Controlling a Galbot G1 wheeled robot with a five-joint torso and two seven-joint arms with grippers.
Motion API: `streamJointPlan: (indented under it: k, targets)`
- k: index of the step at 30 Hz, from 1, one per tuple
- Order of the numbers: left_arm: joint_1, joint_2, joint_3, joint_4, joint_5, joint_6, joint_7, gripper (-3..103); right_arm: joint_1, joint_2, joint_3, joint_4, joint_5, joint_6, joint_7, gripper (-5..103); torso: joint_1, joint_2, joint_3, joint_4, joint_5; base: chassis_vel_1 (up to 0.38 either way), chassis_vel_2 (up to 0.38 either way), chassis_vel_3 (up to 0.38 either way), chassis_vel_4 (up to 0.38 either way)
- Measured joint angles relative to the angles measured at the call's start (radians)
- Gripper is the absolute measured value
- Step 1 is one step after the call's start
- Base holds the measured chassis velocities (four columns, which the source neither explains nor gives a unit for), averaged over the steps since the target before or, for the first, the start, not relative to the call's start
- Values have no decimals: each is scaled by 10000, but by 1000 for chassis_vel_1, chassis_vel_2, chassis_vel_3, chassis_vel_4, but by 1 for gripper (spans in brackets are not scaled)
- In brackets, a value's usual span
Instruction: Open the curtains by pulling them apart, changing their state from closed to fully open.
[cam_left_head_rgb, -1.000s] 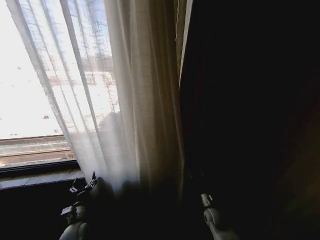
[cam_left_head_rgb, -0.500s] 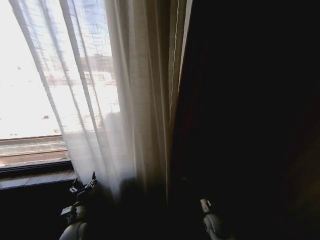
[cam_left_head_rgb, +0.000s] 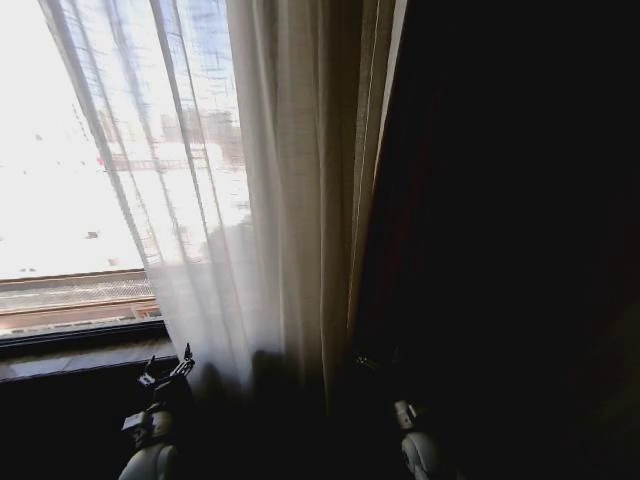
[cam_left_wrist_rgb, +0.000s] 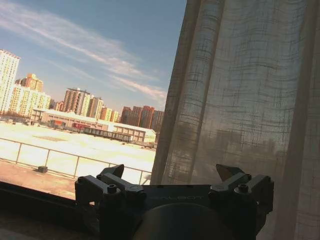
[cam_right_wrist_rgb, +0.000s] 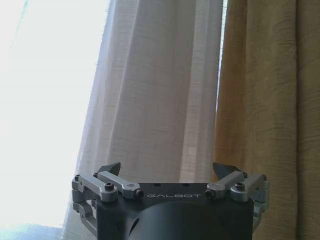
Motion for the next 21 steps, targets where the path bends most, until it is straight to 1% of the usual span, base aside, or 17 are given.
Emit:
streamJointPlan:
  k: [5,9,12,14,17,21]
  targets:
    - [0,0,0,0,0,0,0,100,-76,6,24,67,-1,45,0,100,0,0,0,-1,9,317,317,-325,-321]
    - [0,0,0,0,0,0,0,100,-116,7,38,112,-1,71,1,100,-3,1,0,-1,3,344,331,-341,-334]
    - [0,0,-1,0,0,0,0,100,-124,8,40,131,-1,73,6,100,-2,0,0,0,6,347,364,-341,-359]
    - [-1,1,-1,0,0,0,0,100,-129,6,50,177,0,73,20,100,1,-1,2,0,-1,355,377,-387,-373]
    - [0,0,-1,0,0,0,0,100,-137,-7,64,186,4,73,26,100,-3,1,0,-1,11,362,392,-368,-393]
    - [0,0,-1,0,0,0,0,100,-139,-25,80,172,24,120,30,100,-2,1,1,0,4,364,354,-369,-325]
